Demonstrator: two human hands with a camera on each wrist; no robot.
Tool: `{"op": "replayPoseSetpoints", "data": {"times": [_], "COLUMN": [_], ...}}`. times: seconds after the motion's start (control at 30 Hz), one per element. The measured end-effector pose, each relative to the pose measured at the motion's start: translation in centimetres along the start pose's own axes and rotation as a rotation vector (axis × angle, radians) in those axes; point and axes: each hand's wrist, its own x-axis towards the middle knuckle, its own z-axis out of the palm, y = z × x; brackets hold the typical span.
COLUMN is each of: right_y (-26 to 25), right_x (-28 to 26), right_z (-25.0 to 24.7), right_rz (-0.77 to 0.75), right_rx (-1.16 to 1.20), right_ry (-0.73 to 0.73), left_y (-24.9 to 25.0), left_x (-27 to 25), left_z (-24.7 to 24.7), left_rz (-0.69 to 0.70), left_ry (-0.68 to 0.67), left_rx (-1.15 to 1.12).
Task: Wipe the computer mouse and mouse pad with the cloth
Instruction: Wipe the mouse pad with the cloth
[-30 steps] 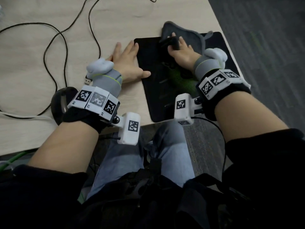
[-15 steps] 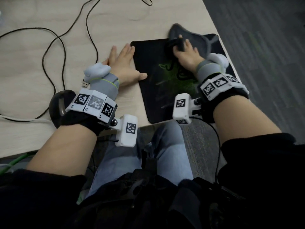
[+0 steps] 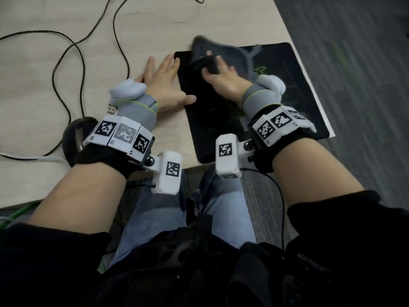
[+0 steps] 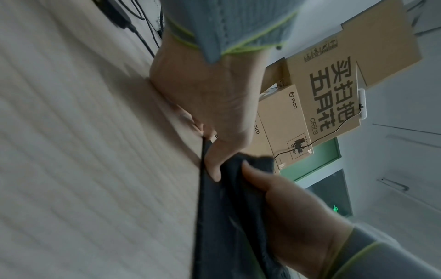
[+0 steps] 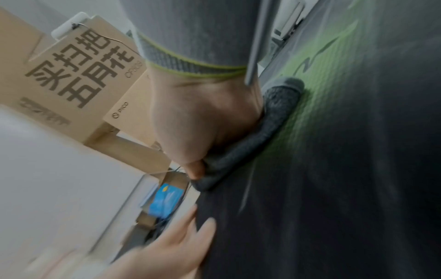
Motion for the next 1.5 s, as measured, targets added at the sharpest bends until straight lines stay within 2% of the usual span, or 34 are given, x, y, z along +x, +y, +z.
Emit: {"op": "replayPoseSetpoints", "data": {"times": [0.07,0.17,0.23,0.3,0.43,0.5,0.6,0.67,0.77,0.87,1.0,1.13,1.17,1.3,1.5], "right_y": [2.1,4.4,4.3,2.9,-0.3,-0.7,-0.1,-0.3,0.5,0.2,2.7,5.3,5.7,5.8,5.6], "right_x": [0.6,1.3,1.3,0.9,-0.3,-0.2,-0.4,-0.7,0.3,-0.8,-0.3,0.7,0.7,0.1,-1.8], "right_z": [-1.9,-4.3,-4.3,-2.9,0.5,1.1,0.2,-0.3,-0.4,-1.6,-3.8,-6.4,-6.9,-7.1,-3.4], "right_rz": [0.089,0.229,0.254,0.204,0.013,-0.032,-0.004,0.005,0.077,0.078,0.077,0.218,0.232,0.235,0.049], "right_rx": [-0.016,-0.030,-0.075,-0.113,-0.119,-0.103,0.016,0.143,0.310,0.242,0.172,0.118,0.123,0.170,0.217], "right_ry": [0.101,0.177,0.209,0.206,0.017,-0.018,-0.048,-0.112,-0.072,-0.103,-0.055,0.143,0.150,0.101,-0.074], "left_y": [0.0,-0.1,-0.1,0.0,0.5,1.1,3.1,4.6,5.8,6.5,6.3,7.2,7.3,6.8,6.6], "left_x": [0.1,0.5,0.7,0.7,0.9,0.9,1.1,1.6,2.4,3.7,5.4,5.0,5.0,5.3,5.2], "left_z": [0.1,0.2,0.2,0.2,-0.3,-0.7,-1.6,-2.3,-2.9,-3.1,-2.7,-1.9,-1.7,-1.4,-1.5], "left_rz": [-0.010,-0.024,-0.024,-0.023,-0.006,0.023,0.063,0.078,0.081,0.052,-0.001,0.001,0.007,0.017,0.016], "left_ry": [0.002,0.019,0.023,0.018,0.001,0.002,-0.007,0.025,0.029,0.044,0.081,0.114,0.126,0.146,0.171], "left_rx": [-0.002,-0.020,-0.021,-0.010,0.022,0.105,0.168,0.071,-0.005,0.078,0.140,0.139,0.139,0.132,0.145]}}
